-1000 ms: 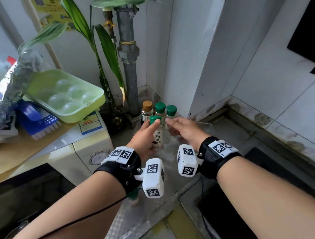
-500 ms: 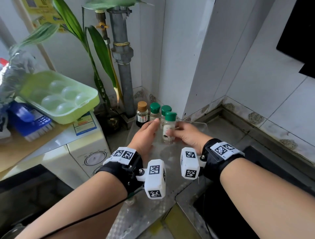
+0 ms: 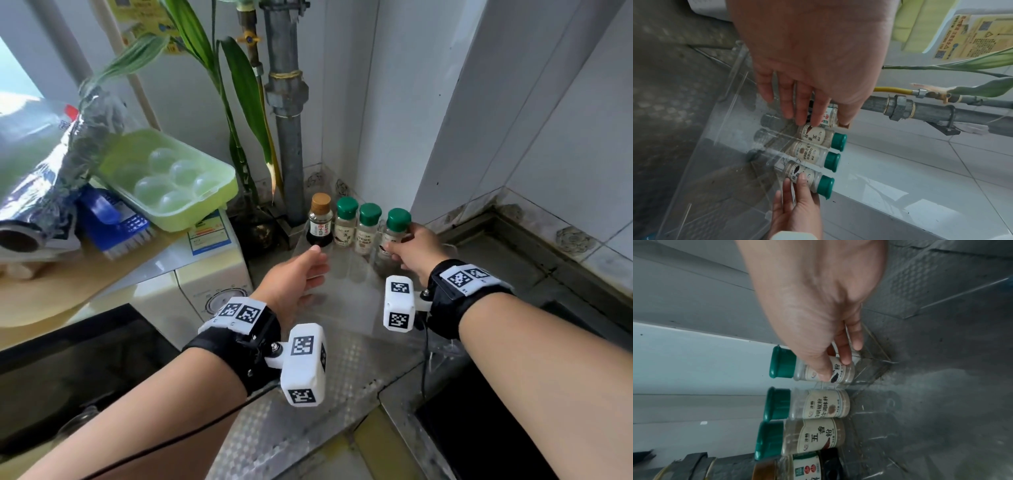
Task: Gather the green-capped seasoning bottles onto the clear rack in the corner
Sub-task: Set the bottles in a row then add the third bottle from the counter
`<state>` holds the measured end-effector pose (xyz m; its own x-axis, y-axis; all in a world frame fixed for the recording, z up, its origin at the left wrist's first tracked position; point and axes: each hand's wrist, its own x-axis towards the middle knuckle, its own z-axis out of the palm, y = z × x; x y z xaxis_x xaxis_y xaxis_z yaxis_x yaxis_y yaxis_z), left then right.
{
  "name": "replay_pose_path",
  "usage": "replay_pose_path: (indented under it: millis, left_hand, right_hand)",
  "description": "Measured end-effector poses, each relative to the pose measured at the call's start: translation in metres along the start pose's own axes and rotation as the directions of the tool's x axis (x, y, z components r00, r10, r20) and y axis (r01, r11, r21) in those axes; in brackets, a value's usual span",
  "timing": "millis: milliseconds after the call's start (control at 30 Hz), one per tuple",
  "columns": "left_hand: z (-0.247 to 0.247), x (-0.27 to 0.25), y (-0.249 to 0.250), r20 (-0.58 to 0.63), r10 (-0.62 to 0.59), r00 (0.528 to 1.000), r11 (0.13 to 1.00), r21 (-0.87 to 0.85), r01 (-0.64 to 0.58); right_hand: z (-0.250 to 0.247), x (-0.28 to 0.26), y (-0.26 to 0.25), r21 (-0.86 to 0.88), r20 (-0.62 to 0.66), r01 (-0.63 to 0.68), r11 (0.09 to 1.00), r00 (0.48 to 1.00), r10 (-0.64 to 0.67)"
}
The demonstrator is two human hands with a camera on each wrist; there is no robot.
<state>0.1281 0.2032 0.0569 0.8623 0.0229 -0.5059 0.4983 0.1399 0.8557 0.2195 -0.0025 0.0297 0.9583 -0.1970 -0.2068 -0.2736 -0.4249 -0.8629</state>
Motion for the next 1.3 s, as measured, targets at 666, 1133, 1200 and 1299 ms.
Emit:
replay_pose_path:
  millis: [666,1133,1200,1299]
  left_hand:
    - [-0.014,0.001,0.008,0.104,-0.098,0.99,0.995,-0.026,0.101]
    - [-0.049,-0.013,-0.002,0.233,-0.163,0.959,0.985,-0.025,0.173]
    - [-0.055,-0.016,-0.009,0.242,-0.178,0.954,0.982,-0.011,0.186]
    - [-0.065,-0.02,-0.02,0.266,-0.196,0.944,0.979,-0.001,0.204]
  right_hand:
    - [-0.005,-0.042,-0.011,0.058,-0.027,0.011,0.998,1.0,-0.009]
    - [0.07,-0.143,-0.001,-0.116,0.53,0.074,0.99,0.848,-0.002]
    - [0.086,-0.153,0.005,-0.158,0.53,0.112,0.981,0.848,-0.011]
    - [0.113,-0.167,0.013,-0.224,0.544,0.12,0.967,0.839,0.022]
